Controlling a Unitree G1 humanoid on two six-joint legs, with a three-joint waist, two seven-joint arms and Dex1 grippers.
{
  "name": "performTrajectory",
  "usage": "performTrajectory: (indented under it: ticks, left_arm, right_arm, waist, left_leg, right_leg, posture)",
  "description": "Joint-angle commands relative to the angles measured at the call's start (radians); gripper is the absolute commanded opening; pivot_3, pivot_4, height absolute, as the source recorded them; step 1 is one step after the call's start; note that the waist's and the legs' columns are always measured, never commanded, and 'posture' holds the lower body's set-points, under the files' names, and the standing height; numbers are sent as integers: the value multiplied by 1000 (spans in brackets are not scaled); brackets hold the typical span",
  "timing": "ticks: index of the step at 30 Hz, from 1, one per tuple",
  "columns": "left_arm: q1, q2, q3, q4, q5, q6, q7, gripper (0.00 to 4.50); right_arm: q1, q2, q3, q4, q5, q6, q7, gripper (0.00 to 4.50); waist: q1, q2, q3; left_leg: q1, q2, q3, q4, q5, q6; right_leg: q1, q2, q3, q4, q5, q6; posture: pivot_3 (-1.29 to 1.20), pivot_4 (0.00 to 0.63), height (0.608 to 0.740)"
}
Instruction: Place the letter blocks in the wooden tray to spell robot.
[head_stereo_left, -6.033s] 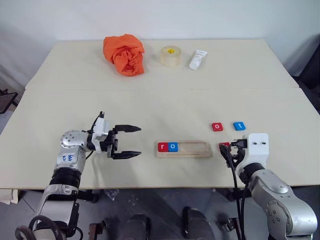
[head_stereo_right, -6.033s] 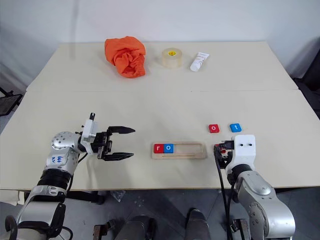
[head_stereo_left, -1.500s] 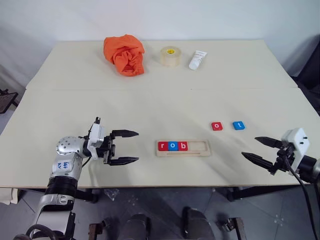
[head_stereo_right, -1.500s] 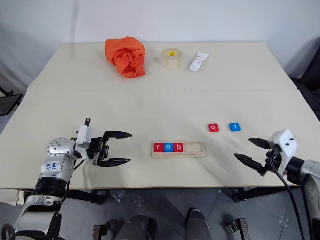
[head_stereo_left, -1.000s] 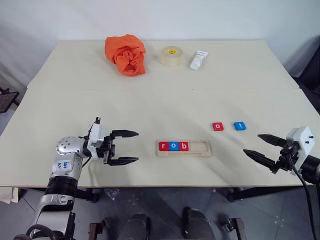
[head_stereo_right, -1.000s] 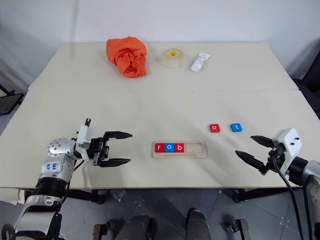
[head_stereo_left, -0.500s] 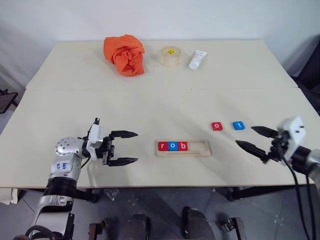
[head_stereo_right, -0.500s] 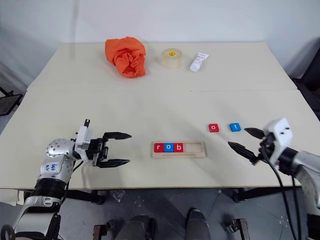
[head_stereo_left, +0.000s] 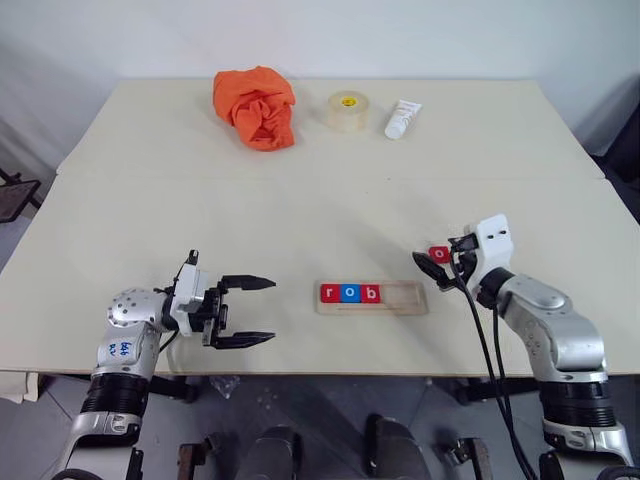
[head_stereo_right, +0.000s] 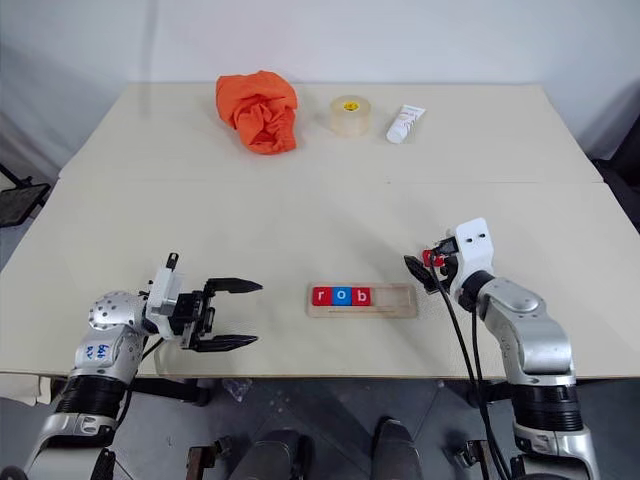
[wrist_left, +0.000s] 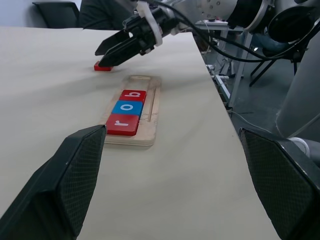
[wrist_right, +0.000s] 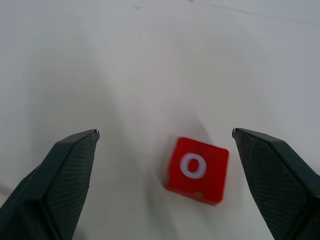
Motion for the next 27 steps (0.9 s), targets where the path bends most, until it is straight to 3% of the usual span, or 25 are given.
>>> performTrajectory:
  ticks: [1, 8, 9, 11, 18, 22, 27]
  left_arm:
    - [12, 10, 24, -44, -26, 3, 10, 4500]
    - [26, 13, 26, -55, -31, 10, 4, 4500]
    - [24, 14, 27, -52, -31, 11, 2, 4500]
    - [18, 16, 29, -47, -30, 12, -1, 4500]
    - [-4, 15, 26, -26, -27, 12, -17, 4500]
    - [-10, 15, 21, -20, -31, 21, -40, 4500]
    - [-18, 32, 34, -1, -41, 22, -61, 4500]
  right_arm:
    - [-6, 26, -13, -19, -21, -17, -54, 4472]
    - [42, 88, -7, -64, -15, 45, -105, 4472]
    - [47, 99, -8, -70, -11, 55, -113, 4298]
    - [52, 112, -9, -78, -11, 60, -125, 3901]
    - [48, 140, -17, -85, -22, 51, -162, 1486]
    - [64, 133, -43, -168, -10, 64, -177, 1442]
    - [166, 115, -109, -422, 41, 203, -204, 1442]
  waist:
    - [-1, 0, 0]
    - [-2, 0, 0]
    - [-2, 0, 0]
    - [-2, 0, 0]
    - [-4, 0, 0]
    - [-3, 0, 0]
    - [2, 0, 0]
  left_leg:
    - [0, 0, 0, 0, 0, 0]
    - [1, 0, 1, 0, 0, 0]
    - [1, 0, 1, 0, 0, 0]
    - [1, 0, 1, 0, 0, 0]
    - [2, 1, 1, 0, 0, 0]
    - [2, 1, 1, 0, 0, 0]
    - [1, 0, 1, -2, 0, 0]
  right_leg:
    - [0, 0, 0, 0, 0, 0]
    - [0, 0, 1, 1, 0, 0]
    - [0, 0, 1, 1, 0, 0]
    - [0, 0, 1, 1, 0, 0]
    - [0, 1, 1, 1, 0, 0]
    - [0, 1, 1, 1, 0, 0]
    - [-1, 1, 1, 1, 0, -1]
  posture:
    - [0, 150, 740]
    - [0, 150, 740]
    - [0, 150, 740]
    - [0, 150, 740]
    - [0, 150, 740]
    - [0, 150, 740]
    - [0, 150, 740]
